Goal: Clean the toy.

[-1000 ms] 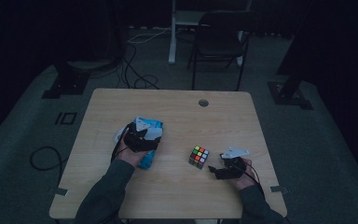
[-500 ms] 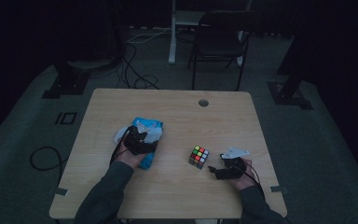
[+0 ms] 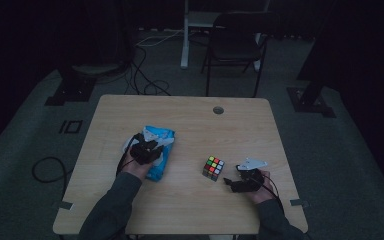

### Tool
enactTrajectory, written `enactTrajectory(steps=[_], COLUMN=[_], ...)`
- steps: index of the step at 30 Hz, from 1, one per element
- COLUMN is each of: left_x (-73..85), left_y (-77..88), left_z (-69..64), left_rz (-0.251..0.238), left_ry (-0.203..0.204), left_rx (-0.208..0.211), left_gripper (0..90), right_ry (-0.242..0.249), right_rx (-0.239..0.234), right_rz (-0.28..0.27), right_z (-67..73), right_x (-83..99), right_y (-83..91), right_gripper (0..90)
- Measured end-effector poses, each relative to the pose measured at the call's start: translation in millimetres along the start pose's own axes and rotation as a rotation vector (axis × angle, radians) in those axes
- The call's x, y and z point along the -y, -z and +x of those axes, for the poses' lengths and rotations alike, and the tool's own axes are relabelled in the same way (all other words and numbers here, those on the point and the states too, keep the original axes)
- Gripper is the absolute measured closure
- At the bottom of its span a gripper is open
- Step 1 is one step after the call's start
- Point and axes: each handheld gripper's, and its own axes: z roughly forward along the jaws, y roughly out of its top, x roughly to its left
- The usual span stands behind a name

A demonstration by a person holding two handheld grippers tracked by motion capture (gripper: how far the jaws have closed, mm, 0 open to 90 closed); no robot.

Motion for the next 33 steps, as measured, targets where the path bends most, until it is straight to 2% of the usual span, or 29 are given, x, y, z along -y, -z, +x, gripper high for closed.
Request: enactTrajectory(steps=[8,11,12,17,21,23,25,33], left_x=[-1.4,-0.9,-0.9,-2.1,-5.1,-6.8,-7.3,-13.1], left_y=[8.5,10.1,10.5,13.2,19.3,22.3,23.9,33.3], left_z=[1.7,1.0,0.8,0.4,-1.0,-1.8,-2.4,-6.0], left_rz=[-0.031,-0.035,-0.035,-0.038,-0.063,-0.072,-0.076,-0.109], left_ry=[-0.003,-0.013,-0.015,-0.022,-0.026,-0.026,-0.026,-0.026], left_rx=[0.000,-0.009,-0.013,-0.010,-0.007,-0.002,0.005,0.025], left_gripper=[71.0,77.8,83.8,87.3,87.6,87.7,87.7,87.8], right_ry=[-0.002,-0.004,-0.006,-0.005,0.003,0.003,0.006,-0.001], right_rx=[0.000,0.005,0.009,0.008,0.000,0.001,-0.002,0.000], right_rz=[0.000,0.000,0.002,0.011,0.017,0.017,0.007,0.004], right_z=[0.4,0.9,1.1,1.2,2.0,2.3,4.0,4.4], right_x=[0.3,0.4,0.4,0.2,-0.1,0.1,0.9,0.8], right_y=[0.4,0.5,0.3,-0.3,-0.9,-0.6,0.7,1.6], right_gripper=[24.7,24.5,21.9,17.3,15.0,16.1,20.9,24.9])
